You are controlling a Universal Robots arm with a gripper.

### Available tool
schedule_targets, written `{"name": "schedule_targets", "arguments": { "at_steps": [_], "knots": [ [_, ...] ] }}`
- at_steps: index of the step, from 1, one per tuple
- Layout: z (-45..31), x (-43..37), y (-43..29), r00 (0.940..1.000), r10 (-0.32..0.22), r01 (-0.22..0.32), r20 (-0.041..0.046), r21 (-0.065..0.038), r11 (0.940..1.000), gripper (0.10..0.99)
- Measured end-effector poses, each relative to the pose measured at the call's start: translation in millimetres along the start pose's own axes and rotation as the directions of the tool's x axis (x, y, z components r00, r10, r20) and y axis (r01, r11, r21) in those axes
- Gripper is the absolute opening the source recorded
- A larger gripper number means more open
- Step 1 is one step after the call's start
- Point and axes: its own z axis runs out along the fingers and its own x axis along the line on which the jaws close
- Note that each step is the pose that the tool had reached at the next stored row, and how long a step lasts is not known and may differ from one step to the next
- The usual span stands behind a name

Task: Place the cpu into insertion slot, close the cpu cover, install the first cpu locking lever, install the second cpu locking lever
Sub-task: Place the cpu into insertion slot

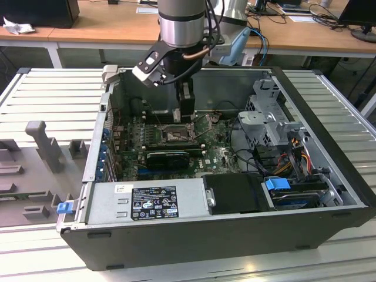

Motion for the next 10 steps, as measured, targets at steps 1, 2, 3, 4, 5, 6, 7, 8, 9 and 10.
{"name": "schedule_targets", "arguments": {
  "at_steps": [1, 2, 3, 4, 5, 6, 7, 8, 9, 10],
  "knots": [
    [0.6, 0.0, -0.2, 1.0000, 0.000, 0.000, -0.0002, 0.000, 1.0000, 0.529],
    [1.1, 0.0, -0.3, 1.0000, 0.000, 0.000, -0.0003, 0.000, 1.0000, 0.529],
    [1.5, 0.0, -0.4, 1.0000, 0.000, 0.000, -0.0005, 0.000, 1.0000, 0.529],
    [1.7, 0.0, -0.5, 1.0000, 0.000, 0.000, -0.0006, 0.000, 1.0000, 0.529],
    [2.1, 0.0, -0.7, 1.0000, 0.000, 0.000, -0.0006, 0.000, 1.0000, 0.529],
    [2.7, 0.0, -0.8, 1.0000, 0.000, 0.000, -0.0007, 0.000, 1.0000, 0.529],
    [3.1, -0.1, -1.0, 1.0000, 0.000, 0.000, -0.0007, 0.000, 1.0000, 0.529],
    [3.5, 0.0, -1.3, 1.0000, 0.000, 0.000, -0.0008, 0.000, 1.0000, 0.529],
    [3.9, 0.9, -1.6, 1.0000, 0.000, 0.000, -0.0011, 0.000, 1.0000, 0.529],
    [4.2, 2.7, -1.9, 1.0000, 0.000, 0.000, -0.0008, 0.000, 1.0000, 0.529]
  ]
}}
